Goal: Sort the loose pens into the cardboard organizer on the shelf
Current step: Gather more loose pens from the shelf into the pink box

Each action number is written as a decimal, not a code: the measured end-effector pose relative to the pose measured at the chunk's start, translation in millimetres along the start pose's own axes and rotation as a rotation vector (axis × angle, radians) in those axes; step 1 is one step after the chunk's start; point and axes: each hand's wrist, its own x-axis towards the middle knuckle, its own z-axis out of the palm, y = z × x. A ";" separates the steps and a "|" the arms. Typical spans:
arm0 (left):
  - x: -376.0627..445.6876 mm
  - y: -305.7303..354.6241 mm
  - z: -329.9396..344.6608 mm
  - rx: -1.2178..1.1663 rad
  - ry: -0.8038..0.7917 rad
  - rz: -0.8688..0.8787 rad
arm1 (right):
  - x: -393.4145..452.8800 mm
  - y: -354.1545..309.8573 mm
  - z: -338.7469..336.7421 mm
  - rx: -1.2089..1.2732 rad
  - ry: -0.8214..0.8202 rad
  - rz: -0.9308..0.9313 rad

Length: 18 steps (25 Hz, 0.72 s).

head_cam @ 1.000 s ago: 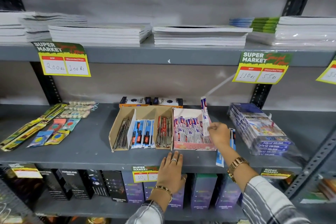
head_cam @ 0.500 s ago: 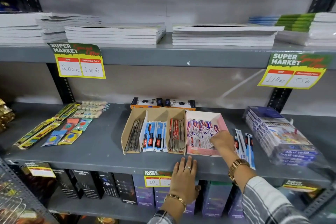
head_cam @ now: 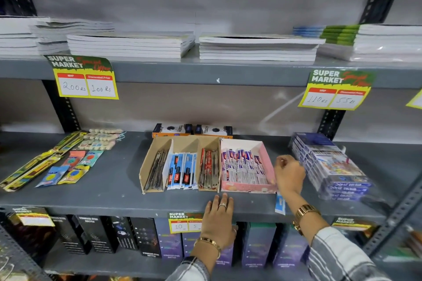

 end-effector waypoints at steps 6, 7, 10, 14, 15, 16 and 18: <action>1.2 5.4 -10.6 -0.008 0.060 0.016 | -3.2 36.8 -25.8 -0.209 -0.177 0.203; 0.7 6.5 -12.1 -0.009 0.071 0.020 | -5.2 40.1 -27.7 -0.232 -0.207 0.224; -2.0 9.5 -13.1 -0.014 0.077 0.024 | -13.6 42.6 -29.5 -0.311 -0.296 0.241; -5.6 9.2 -11.9 -0.011 0.046 0.030 | -18.6 44.7 -26.6 -0.409 -0.319 0.164; -6.3 8.7 -11.3 -0.008 0.036 0.031 | -17.7 43.8 -25.9 -0.422 -0.325 0.133; -7.2 7.8 -10.6 -0.003 0.025 0.028 | -17.1 41.9 -24.1 -0.434 -0.340 0.098; -7.6 7.3 -8.5 0.001 0.007 0.019 | -15.4 38.4 -19.1 -0.472 -0.362 0.042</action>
